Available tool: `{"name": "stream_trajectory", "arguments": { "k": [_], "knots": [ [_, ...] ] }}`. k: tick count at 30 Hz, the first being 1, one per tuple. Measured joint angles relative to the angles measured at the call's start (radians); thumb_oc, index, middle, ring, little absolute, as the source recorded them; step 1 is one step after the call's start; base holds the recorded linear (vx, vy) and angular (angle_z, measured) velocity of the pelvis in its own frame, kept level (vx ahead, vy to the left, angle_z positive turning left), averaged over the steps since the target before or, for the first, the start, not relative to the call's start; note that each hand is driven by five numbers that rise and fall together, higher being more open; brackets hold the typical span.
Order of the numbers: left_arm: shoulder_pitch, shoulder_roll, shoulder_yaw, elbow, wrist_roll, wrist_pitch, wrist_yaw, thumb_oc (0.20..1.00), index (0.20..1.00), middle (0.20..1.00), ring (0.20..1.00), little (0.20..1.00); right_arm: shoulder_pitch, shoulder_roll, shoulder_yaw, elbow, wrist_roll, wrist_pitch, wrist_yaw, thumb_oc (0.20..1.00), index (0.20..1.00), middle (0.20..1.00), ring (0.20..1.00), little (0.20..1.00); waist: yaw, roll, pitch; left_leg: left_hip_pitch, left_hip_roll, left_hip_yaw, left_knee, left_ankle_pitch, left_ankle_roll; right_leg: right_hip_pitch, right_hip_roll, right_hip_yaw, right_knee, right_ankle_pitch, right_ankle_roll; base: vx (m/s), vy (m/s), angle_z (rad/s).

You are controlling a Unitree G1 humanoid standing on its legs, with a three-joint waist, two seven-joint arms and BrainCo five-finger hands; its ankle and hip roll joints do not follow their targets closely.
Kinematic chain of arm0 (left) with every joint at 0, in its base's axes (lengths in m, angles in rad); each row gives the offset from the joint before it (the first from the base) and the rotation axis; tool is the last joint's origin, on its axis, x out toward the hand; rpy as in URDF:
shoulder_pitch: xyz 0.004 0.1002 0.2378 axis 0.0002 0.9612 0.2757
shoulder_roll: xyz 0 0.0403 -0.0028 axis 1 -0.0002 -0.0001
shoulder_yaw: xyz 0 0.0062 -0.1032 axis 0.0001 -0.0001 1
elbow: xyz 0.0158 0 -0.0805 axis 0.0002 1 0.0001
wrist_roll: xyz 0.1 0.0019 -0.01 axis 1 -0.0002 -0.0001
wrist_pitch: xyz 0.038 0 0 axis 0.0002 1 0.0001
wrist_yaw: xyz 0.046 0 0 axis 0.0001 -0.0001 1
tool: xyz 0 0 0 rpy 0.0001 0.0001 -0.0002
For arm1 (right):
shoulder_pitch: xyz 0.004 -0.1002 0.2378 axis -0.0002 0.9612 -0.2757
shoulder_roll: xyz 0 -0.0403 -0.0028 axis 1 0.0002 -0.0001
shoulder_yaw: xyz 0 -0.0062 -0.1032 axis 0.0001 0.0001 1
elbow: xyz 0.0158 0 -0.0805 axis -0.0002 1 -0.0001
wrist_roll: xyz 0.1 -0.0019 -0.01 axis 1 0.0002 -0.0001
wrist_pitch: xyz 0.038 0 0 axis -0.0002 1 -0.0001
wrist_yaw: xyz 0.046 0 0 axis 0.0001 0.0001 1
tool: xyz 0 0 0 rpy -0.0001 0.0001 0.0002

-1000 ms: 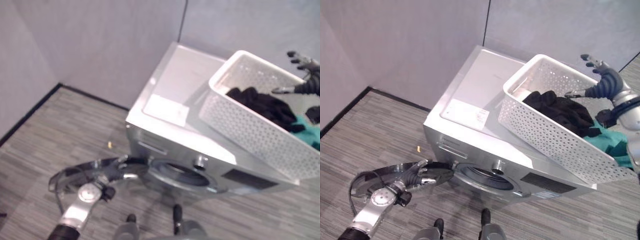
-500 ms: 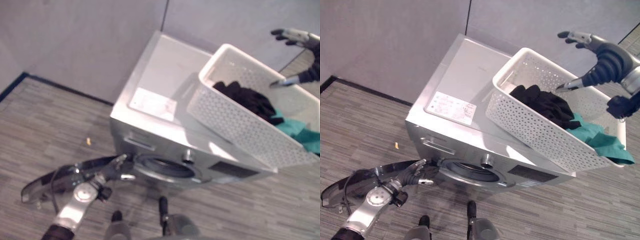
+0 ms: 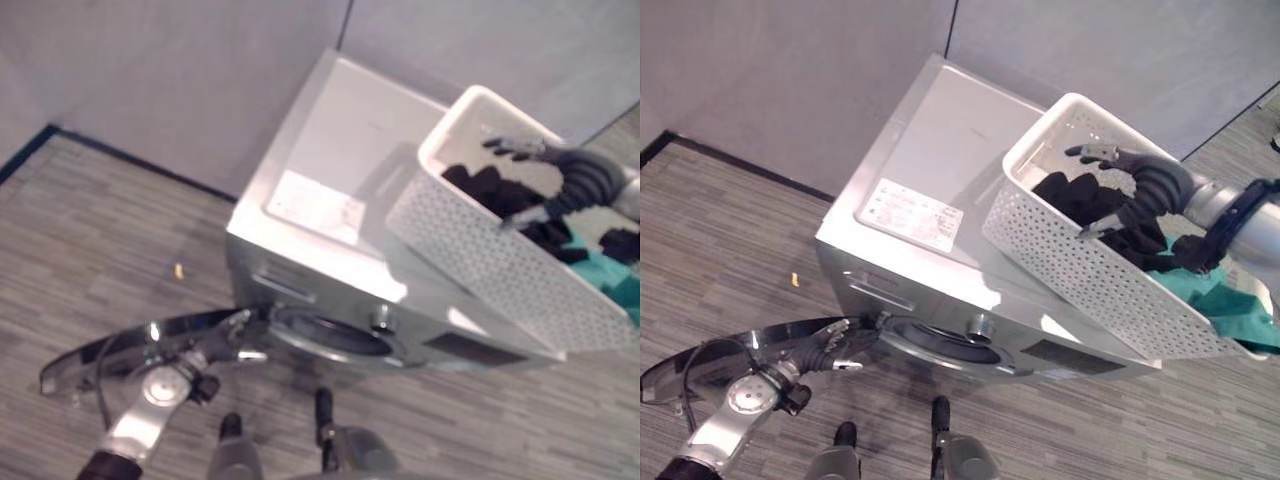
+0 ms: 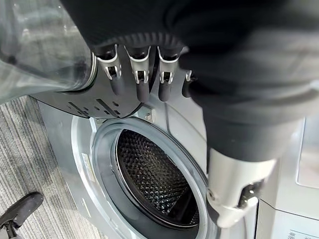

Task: Grab the laundry basket,head to the washer,open it,put in the laundry and shut it.

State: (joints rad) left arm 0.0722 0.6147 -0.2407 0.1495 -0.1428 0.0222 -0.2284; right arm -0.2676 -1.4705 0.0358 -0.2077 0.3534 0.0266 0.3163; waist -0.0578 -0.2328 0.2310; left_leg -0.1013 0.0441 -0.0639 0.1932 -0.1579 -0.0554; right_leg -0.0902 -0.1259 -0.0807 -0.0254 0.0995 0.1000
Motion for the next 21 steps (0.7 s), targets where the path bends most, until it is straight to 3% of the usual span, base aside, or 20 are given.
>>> {"name": "stream_trajectory", "arguments": {
  "k": [5, 13, 21],
  "knots": [
    [-0.003, 0.002, 0.002, -0.009, -0.017, -0.009, 0.000, 1.000, 1.000, 1.000, 1.000, 1.000, 0.019, 0.019, -0.003, 0.000, -0.003, 0.003, 0.014, 1.000, 1.000, 1.000, 1.000, 1.000, 0.000, 0.007, 0.026, -0.001, -0.001, 0.001, 0.001, 0.000, 0.000, 0.000, -0.001, 0.001, -0.001, 0.000, 0.000, 0.00, 0.000, 0.00],
    [-0.004, 0.000, 0.002, -0.015, -0.018, -0.010, -0.001, 1.000, 1.000, 1.000, 1.000, 1.000, 0.130, 0.034, -0.118, 0.031, -0.035, 0.004, 0.016, 1.000, 1.000, 1.000, 1.000, 1.000, -0.004, 0.020, 0.035, -0.002, 0.000, 0.001, -0.002, 0.000, -0.001, 0.000, -0.001, -0.001, -0.008, 0.000, 0.000, 0.00, 0.000, 0.00],
    [-0.004, -0.002, -0.005, -0.010, -0.020, -0.008, 0.006, 1.000, 1.000, 1.000, 1.000, 1.000, 0.078, 0.062, -0.154, 0.123, 0.062, 0.000, -0.047, 1.000, 1.000, 1.000, 1.000, 1.000, -0.013, 0.021, 0.035, 0.014, 0.000, 0.027, -0.009, 0.000, -0.001, 0.000, 0.000, 0.017, -0.008, 0.005, -0.004, 0.01, 0.001, -0.07]
  ]
}}
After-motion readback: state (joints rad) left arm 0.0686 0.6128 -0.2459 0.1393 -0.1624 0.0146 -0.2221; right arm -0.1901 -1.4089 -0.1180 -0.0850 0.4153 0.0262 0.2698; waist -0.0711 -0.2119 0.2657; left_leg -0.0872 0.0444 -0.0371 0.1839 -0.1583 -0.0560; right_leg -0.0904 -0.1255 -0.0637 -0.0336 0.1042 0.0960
